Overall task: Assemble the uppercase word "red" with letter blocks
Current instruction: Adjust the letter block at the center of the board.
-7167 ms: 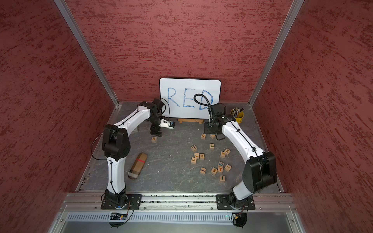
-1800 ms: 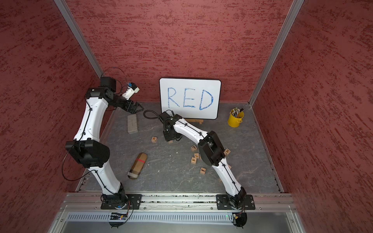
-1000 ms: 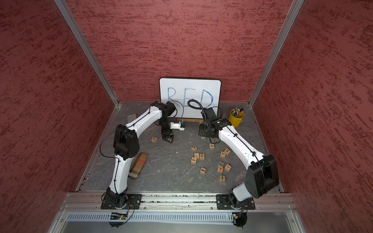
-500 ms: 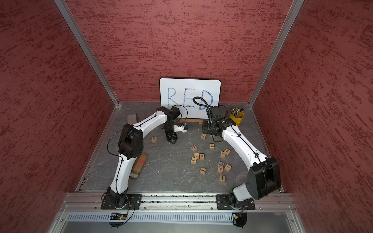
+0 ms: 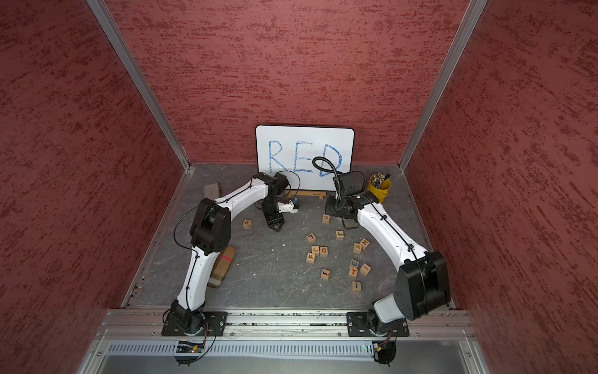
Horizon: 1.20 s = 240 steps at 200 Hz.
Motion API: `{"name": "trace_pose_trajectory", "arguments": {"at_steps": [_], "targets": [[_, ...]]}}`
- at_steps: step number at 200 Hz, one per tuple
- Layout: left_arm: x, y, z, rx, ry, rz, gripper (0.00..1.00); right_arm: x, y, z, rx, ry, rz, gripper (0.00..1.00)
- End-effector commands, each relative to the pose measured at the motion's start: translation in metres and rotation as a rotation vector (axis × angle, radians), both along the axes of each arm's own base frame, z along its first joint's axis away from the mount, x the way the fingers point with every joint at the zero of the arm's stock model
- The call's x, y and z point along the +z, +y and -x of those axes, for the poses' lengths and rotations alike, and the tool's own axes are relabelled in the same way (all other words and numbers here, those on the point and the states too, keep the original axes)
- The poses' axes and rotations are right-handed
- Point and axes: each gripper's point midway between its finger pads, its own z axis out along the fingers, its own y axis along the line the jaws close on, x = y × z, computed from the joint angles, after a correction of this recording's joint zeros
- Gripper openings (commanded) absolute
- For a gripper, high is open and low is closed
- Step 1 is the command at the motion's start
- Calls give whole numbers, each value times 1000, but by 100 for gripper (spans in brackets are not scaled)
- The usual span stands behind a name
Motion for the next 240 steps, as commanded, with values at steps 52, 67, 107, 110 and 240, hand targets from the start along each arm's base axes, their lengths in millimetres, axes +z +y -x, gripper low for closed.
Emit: {"name": "trace_pose_trajectory", "arguments": {"at_steps": [52,67,107,110,240], "targets": [[-20,12,1,64,20,-54,46,10,-2,-5,11,-43,-19,46],[-22,13,1,78,20,-61,43,9,-3,-5,11,-40,-18,45],[-18,17,5,166,53,-68,30,10,-4,-6,17,-47,-14,45],[-18,17,6,178,62,-68,30,10,-4,-6,20,-48,-13,45],[-1,20,16,301,30,-75,73,0,-1,-13,55,-63,-24,45]]}}
